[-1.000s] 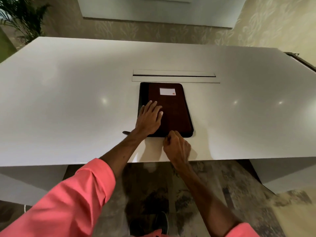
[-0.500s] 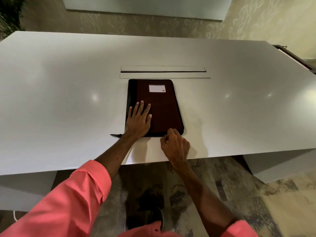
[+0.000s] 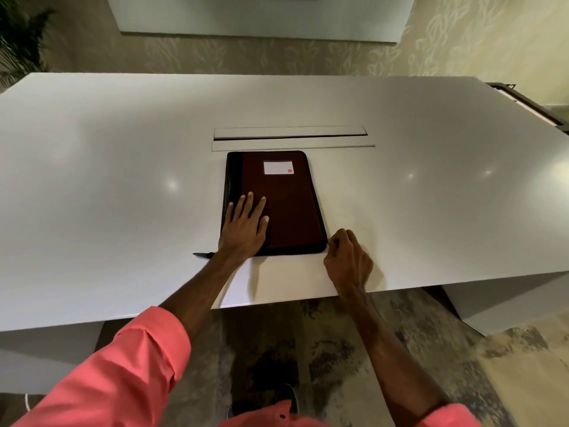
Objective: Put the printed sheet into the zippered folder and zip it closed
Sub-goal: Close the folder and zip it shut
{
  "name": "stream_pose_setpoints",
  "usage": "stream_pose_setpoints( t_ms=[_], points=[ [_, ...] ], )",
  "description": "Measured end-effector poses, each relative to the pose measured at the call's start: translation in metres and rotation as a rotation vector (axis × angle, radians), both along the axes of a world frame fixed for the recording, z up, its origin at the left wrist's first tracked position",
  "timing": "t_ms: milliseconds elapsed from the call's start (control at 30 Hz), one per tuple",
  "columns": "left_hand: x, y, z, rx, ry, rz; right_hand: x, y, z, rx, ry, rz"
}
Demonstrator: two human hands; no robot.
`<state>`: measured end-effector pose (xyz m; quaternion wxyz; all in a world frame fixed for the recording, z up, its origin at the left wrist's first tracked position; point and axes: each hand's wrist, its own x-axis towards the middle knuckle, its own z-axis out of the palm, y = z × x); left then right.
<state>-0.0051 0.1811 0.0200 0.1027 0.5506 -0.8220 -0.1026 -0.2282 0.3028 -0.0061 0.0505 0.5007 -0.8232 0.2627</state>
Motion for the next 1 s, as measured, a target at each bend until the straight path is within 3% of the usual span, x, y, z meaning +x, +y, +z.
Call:
stream_pose_setpoints(
  t_ms=[533, 1000],
  points=[
    [-0.002, -0.010, -0.022, -0.085, -0.037, 0.019, -0.039, -0.072, 0.002, -0.034, -0.051, 0.103],
    [-0.007, -0.019, -0.021, -0.087, 0.077, 0.070, -0.051, -0.165, 0.011, -0.004, -0.115, 0.099]
  ],
)
